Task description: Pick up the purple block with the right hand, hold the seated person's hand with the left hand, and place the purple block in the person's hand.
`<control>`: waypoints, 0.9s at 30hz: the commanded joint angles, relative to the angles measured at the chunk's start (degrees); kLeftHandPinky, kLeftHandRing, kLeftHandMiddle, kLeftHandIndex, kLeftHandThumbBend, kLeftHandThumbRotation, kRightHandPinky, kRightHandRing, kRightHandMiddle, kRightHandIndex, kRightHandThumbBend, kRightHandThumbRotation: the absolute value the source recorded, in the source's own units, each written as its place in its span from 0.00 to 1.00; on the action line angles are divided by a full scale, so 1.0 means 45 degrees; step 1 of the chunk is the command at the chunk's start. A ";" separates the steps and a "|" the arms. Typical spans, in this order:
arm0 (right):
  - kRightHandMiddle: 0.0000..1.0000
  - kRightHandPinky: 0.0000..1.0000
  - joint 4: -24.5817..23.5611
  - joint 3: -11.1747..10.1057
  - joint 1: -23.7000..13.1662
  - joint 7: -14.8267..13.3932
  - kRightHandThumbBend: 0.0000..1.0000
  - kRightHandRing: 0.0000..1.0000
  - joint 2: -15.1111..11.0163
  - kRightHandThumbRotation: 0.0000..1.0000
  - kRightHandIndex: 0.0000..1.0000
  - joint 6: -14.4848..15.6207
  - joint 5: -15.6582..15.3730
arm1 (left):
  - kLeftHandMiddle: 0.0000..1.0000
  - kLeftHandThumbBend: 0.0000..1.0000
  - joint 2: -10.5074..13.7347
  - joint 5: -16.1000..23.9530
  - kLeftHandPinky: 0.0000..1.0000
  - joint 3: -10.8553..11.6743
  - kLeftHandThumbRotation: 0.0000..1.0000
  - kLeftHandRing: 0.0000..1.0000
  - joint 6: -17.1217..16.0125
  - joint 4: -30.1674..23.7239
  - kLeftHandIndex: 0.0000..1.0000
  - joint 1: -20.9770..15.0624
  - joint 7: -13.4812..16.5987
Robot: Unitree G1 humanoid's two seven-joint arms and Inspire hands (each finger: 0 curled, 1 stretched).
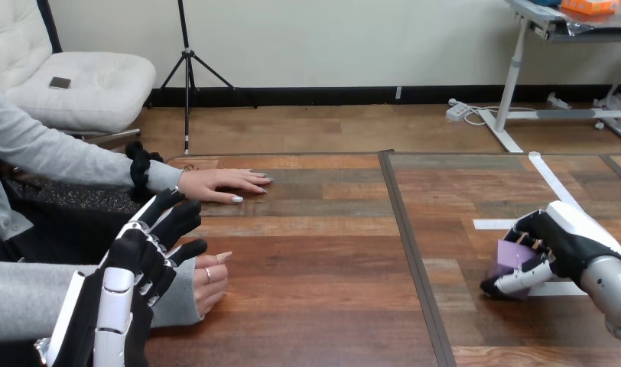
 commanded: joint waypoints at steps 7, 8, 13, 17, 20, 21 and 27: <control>0.46 0.35 -0.1097 -0.1257 -0.0170 -0.0330 0.74 0.40 0.0050 0.00 0.49 -0.0692 0.1279 | 0.84 0.57 -0.0300 0.0166 0.79 0.0040 1.00 0.87 -0.0296 -0.0294 0.86 -0.0578 0.0125; 0.46 0.35 -0.1150 -0.1298 -0.0139 -0.0326 0.74 0.40 0.0048 0.00 0.49 -0.0737 0.1332 | 0.84 0.57 -0.0304 0.0178 0.79 0.0040 1.00 0.87 -0.0301 -0.0294 0.86 -0.0574 0.0134; 0.46 0.34 -0.1439 -0.1731 0.0116 -0.0359 0.74 0.40 0.0130 0.00 0.49 -0.1200 0.1815 | 0.84 0.57 -0.0306 0.0299 0.78 0.0039 1.00 0.87 -0.0317 -0.0283 0.86 -0.0561 0.0193; 0.45 0.34 -0.1588 -0.1985 0.0273 -0.0482 0.74 0.39 0.0214 0.00 0.49 -0.1443 0.2085 | 0.84 0.57 -0.0358 0.0430 0.78 0.0059 1.00 0.87 -0.0397 -0.0207 0.85 -0.0598 0.0293; 0.44 0.33 -0.1615 -0.2237 0.0408 -0.0547 0.75 0.38 0.0317 0.00 0.49 -0.1737 0.2401 | 0.84 0.58 -0.0355 0.0480 0.76 0.0088 1.00 0.86 -0.0460 -0.0132 0.84 -0.0634 0.0310; 0.44 0.33 -0.1674 -0.2390 0.0460 -0.0491 0.75 0.38 0.0391 0.00 0.49 -0.1750 0.2619 | 0.83 0.58 -0.0313 0.0461 0.75 0.0115 1.00 0.86 -0.0465 -0.0090 0.84 -0.0661 0.0277; 0.45 0.33 -0.1923 -0.3005 0.0699 -0.0141 0.74 0.39 0.0681 0.00 0.49 -0.1924 0.3524 | 0.82 0.57 -0.0103 0.0380 0.74 0.0311 1.00 0.86 -0.0523 0.0120 0.83 -0.0758 0.0178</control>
